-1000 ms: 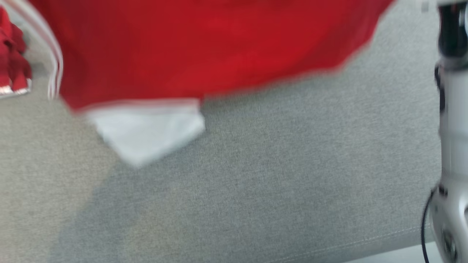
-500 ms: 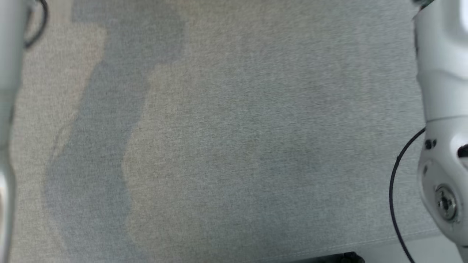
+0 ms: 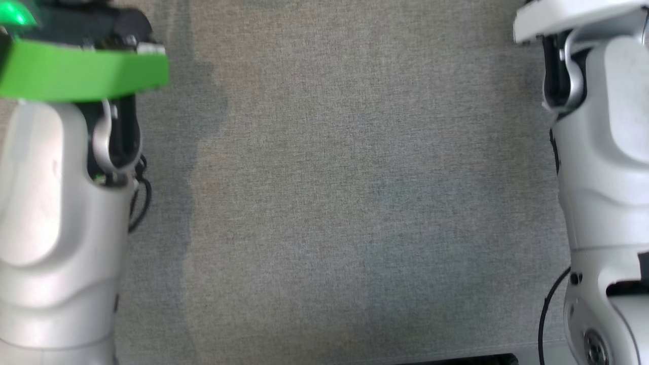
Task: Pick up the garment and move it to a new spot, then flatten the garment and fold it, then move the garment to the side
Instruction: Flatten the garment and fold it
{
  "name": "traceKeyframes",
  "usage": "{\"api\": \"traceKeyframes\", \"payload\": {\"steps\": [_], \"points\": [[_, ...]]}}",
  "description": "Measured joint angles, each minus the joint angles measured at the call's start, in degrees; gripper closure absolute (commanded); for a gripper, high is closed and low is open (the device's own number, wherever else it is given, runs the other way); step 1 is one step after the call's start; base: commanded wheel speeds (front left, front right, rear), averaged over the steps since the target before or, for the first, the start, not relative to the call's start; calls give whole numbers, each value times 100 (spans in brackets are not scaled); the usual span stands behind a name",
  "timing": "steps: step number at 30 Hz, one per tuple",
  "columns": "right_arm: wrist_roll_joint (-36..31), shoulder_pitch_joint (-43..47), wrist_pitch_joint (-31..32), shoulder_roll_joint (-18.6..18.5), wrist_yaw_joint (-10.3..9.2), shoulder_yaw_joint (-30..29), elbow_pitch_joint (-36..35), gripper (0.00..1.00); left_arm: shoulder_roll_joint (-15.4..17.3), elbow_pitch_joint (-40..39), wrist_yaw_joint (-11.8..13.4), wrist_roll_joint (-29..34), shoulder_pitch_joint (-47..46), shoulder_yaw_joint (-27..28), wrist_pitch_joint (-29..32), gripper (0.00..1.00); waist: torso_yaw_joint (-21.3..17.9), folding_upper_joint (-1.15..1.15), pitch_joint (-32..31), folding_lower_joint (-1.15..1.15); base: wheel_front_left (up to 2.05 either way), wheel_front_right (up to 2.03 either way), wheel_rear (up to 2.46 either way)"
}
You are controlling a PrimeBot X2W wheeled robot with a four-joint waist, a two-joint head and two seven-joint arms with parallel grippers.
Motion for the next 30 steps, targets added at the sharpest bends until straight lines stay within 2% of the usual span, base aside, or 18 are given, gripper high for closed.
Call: {"api": "traceKeyframes", "payload": {"steps": [8, 15, 21, 26, 30], "points": [[463, 1243, 0, 26, 0, -1, -744, 100, -420, -504, -383, 320, 1425, 299, -1, 100, -2, 0, -581, 0, 0, 0, 0], [610, 2691, 0, 58, 0, 9, -1273, 100, -651, -917, -513, 393, 2969, 286, -1, 100, 40, 0, -1298, -1, 0, 0, 0], [678, 3871, 0, 88, 0, -191, -1889, 100, -733, -1423, -448, 372, 4235, 291, -9, 100, 110, 0, -1945, -1, 0, 0, 0], [779, 4813, -1, 118, 0, -422, -2527, 100, -719, -1993, -267, 480, 5041, 223, 81, 100, 182, 0, -2466, -1, 0, 0, 0], [1101, 5585, -3, 124, 0, -526, -2974, 100, -668, -2482, -123, 524, 5487, 147, 327, 100, 246, 0, -2811, -1, 0, 0, 0]]}}
